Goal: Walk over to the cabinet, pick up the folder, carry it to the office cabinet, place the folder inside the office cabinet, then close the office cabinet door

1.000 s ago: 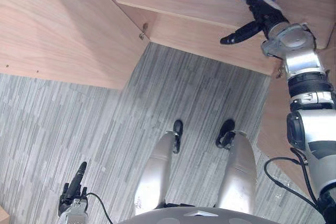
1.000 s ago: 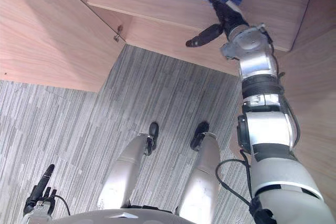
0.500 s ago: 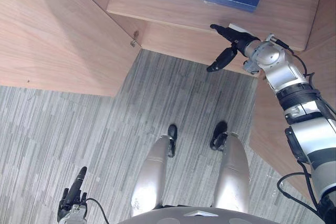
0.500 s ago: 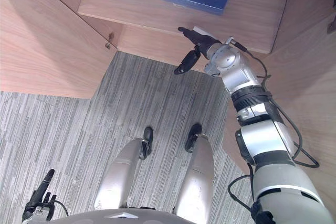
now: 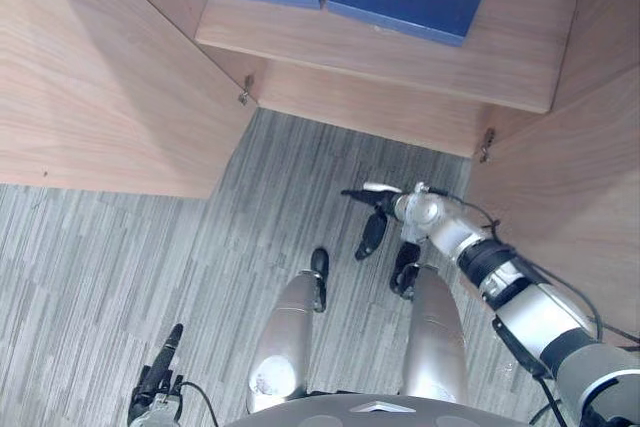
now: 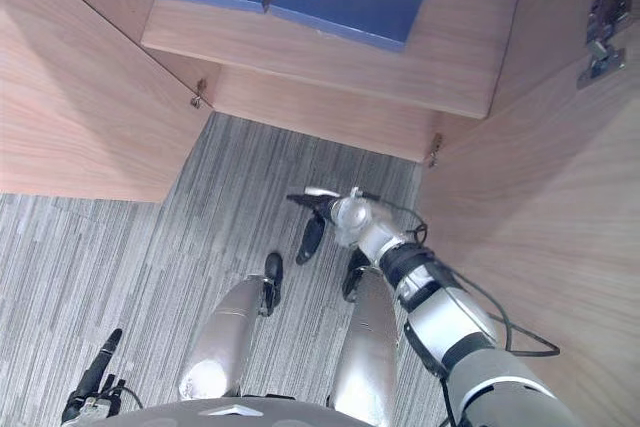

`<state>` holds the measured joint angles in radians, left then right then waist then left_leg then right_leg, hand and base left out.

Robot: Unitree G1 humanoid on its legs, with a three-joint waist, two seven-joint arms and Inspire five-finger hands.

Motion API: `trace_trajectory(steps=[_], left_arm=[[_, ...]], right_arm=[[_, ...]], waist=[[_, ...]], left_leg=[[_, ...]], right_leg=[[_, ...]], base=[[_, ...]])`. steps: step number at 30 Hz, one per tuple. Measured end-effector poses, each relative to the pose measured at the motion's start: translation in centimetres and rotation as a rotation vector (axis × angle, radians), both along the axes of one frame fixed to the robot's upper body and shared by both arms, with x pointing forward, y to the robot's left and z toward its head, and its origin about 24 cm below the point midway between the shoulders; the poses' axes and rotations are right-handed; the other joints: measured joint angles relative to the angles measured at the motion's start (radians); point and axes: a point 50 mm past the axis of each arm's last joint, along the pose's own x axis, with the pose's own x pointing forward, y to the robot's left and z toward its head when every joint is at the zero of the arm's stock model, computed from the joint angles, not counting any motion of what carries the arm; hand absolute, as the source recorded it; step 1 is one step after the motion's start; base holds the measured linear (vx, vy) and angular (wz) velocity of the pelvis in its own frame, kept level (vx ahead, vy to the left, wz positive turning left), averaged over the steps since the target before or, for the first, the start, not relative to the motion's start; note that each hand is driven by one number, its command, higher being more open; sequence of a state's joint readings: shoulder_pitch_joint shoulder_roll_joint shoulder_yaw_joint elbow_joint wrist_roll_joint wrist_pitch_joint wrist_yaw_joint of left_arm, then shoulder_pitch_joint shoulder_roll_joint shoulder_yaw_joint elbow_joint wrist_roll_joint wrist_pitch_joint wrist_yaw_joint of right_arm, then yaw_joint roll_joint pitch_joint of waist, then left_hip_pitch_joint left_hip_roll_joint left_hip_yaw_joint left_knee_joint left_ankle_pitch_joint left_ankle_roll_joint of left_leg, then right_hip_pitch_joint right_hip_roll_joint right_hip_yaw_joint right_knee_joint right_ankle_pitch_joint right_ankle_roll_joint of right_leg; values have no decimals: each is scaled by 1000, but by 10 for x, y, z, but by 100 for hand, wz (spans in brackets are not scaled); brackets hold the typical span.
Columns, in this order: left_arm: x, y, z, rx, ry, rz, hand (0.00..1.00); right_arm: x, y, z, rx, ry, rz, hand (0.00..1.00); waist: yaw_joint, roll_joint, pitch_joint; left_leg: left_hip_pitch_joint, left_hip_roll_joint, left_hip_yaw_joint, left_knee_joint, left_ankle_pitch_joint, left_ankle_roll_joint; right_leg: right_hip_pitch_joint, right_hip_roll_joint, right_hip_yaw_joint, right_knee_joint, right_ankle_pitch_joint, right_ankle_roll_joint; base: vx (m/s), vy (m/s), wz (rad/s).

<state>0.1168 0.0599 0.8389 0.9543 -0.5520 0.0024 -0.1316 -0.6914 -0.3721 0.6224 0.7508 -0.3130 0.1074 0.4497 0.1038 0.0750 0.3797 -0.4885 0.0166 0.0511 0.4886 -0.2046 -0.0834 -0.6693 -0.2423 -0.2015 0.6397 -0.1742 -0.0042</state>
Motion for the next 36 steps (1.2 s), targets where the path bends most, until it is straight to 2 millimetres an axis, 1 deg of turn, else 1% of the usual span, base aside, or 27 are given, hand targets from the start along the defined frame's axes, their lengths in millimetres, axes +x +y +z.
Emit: trace_trajectory(steps=[1, 2, 4, 6, 7, 9, 10, 11, 12, 13, 14, 15, 17, 18, 20, 21, 22, 24, 25, 26, 27, 28, 30, 31, 32, 33, 36], left_arm=[[1, -2, -1, 0, 7, -16, 100], [3, -7, -2, -4, 20, -49, 100], [10, -12, -3, 9, 40, -122, 100], [26, -27, -4, 10, 30, -236, 100], [31, -33, -4, 9, 24, -260, 100], [51, -53, -5, 9, 6, -369, 100], [62, -66, -4, 2, -10, -428, 100], [66, -72, -4, 5, -15, -462, 100], [72, -76, -2, 21, -25, -522, 100], [78, -78, 0, 43, -29, -553, 100], [85, -82, 1, 53, -36, -574, 100], [89, -85, 2, 58, -39, -585, 100], [98, -92, 5, 83, -43, -645, 100], [97, -93, 4, 89, -34, -662, 100], [93, -98, 0, 121, 28, -749, 100], [91, -99, -1, 128, 41, -763, 100], [88, -100, -3, 145, 76, -804, 100], [85, -103, -5, 172, 118, -860, 100], [84, -103, -6, 181, 130, -875, 100], [81, -104, -7, 205, 164, -919, 100], [80, -104, -8, 209, 176, -930, 100], [78, -104, -9, 225, 199, -959, 100], [73, -107, -12, 246, 241, -1017, 100], [72, -108, -12, 248, 247, -1028, 100], [72, -110, -13, 250, 253, -1041, 100], [69, -112, -14, 252, 265, -1062, 100], [66, -117, -16, 257, 281, -1129, 100]], right_arm=[[-2, 0, -3, 2, 7, 1, 100], [-7, 4, -10, 6, 20, 13, 100], [-13, 3, -17, -11, 31, 21, 100], [-23, 0, -31, -6, 70, 5, 100], [-25, -1, -34, -6, 74, 0, 100], [-33, -2, -47, 6, 91, -31, 100], [-38, -5, -56, 22, 117, -76, 100], [-40, -5, -61, 32, 130, -100, 100], [-47, -5, -72, 52, 160, -149, 100], [-52, -6, -80, 74, 181, -196, 100], [-59, -11, -90, 101, 212, -271, 100], [-63, -14, -95, 111, 225, -312, 100], [-81, -26, -114, 184, 262, -517, 100], [-86, -28, -119, 205, 273, -570, 100], [-112, -41, -137, 275, 311, -800, 100], [-118, -44, -141, 290, 319, -856, 100], [-137, -54, -151, 342, 338, -1020, 100], [-160, -64, -162, 393, 348, -1221, 100], [-167, -67, -164, 404, 351, -1280, 100], [-185, -72, -171, 412, 353, -1412, 100], [-192, -73, -173, 407, 357, -1451, 100], [-203, -75, -177, 401, 361, -1514, 100], [-236, -80, -186, 392, 386, -1675, 100], [-244, -81, -187, 390, 394, -1708, 100], [-254, -83, -189, 408, 403, -1787, 100], [-259, -84, -190, 418, 407, -1827, 100], [-269, -86, -192, 422, 408, -1862, 100]], waist=[[1, -4, -2], [-1, -19, -16], [-1, -34, -29], [-5, -51, -54], [-5, -53, -60], [-12, -58, -77], [-19, -58, -86], [-23, -58, -94], [-24, -62, -113], [-26, -61, -125], [-28, -58, -135], [-28, -56, -135], [-29, -60, -142], [-30, -62, -148], [-44, -67, -173], [-49, -68, -178], [-56, -71, -199], [-59, -75, -222], [-60, -77, -229], [-66, -84, -249], [-72, -86, -255], [-81, -88, -267], [-86, -90, -295], [-88, -89, -296], [-94, -88, -304], [-108, -86, -312], [-113, -85, -318]], left_leg=[[16, 2, 4, -21, 7, 1], [49, 7, 15, -74, 27, 3], [85, 15, 24, -121, 44, 5], [139, 20, 34, -184, 64, 7], [151, 22, 39, -194, 67, 7], [193, 29, 49, -221, 71, 8], [221, 31, 55, -236, 71, 8], [232, 32, 59, -244, 71, 8], [256, 37, 74, -262, 73, 9], [267, 40, 83, -271, 73, 9], [284, 41, 87, -282, 74, 11], [294, 41, 91, -287, 75, 12], [332, 38, 99, -299, 75, 12], [341, 38, 103, -302, 75, 12], [382, 32, 106, -318, 75, 13], [393, 31, 106, -323, 75, 14], [415, 27, 109, -332, 75, 15], [437, 25, 117, -342, 72, 22], [444, 24, 122, -346, 71, 23], [458, 23, 133, -357, 70, 27], [464, 22, 136, -361, 69, 28], [471, 21, 137, -369, 69, 28], [495, 19, 148, -391, 68, 28], [502, 19, 149, -394, 68, 28], [515, 18, 154, -403, 68, 28], [522, 12, 155, -407, 67, 30], [535, 10, 161, -407, 67, 37]], right_leg=[[14, 4, -1, -20, 8, 2], [43, 19, -1, -73, 32, 4], [77, 35, -1, -126, 58, 7], [132, 52, -3, -203, 92, 13], [145, 57, -3, -221, 100, 14], [194, 73, -3, -282, 129, 21], [227, 79, -2, -313, 143, 24], [241, 83, 1, -330, 150, 27], [264, 95, 13, -371, 172, 32], [283, 104, 19, -405, 191, 33], [312, 110, 21, -450, 214, 37], [328, 113, 25, -469, 224, 39], [385, 120, 33, -534, 258, 46], [396, 122, 37, -547, 264, 48], [448, 124, 41, -590, 281, 52], [461, 124, 43, -599, 284, 54], [488, 125, 47, -622, 293, 57], [513, 128, 57, -648, 303, 61], [520, 129, 62, -656, 306, 60], [533, 137, 73, -677, 313, 62], [539, 138, 75, -683, 316, 62], [549, 139, 77, -695, 320, 63], [563, 143, 90, -717, 327, 66], [570, 144, 91, -717, 327, 66], [576, 145, 96, -717, 327, 66], [581, 145, 97, -718, 327, 66], [589, 145, 102, -718, 327, 66]], base=[[77, 41, -23], [104, 51, -26], [108, 40, -23], [104, 44, -19], [123, 83, -20], [102, 84, -20], [64, 58, -18], [79, 90, -30], [48, 57, -34], [61, 82, -37], [32, 50, -22], [23, 72, -15], [3, 83, -12], [1, 77, -11], [10, 56, -6], [1, 41, -3], [-9, 34, -6], [-14, 27, -12], [-20, 10, -20], [-14, -4, -19], [-13, -13, -16], [3, -14, -12], [13, -5, -16], [14, 4, -13], [11, 15, -8], [1, 21, -8], [-5, 16, -5]])
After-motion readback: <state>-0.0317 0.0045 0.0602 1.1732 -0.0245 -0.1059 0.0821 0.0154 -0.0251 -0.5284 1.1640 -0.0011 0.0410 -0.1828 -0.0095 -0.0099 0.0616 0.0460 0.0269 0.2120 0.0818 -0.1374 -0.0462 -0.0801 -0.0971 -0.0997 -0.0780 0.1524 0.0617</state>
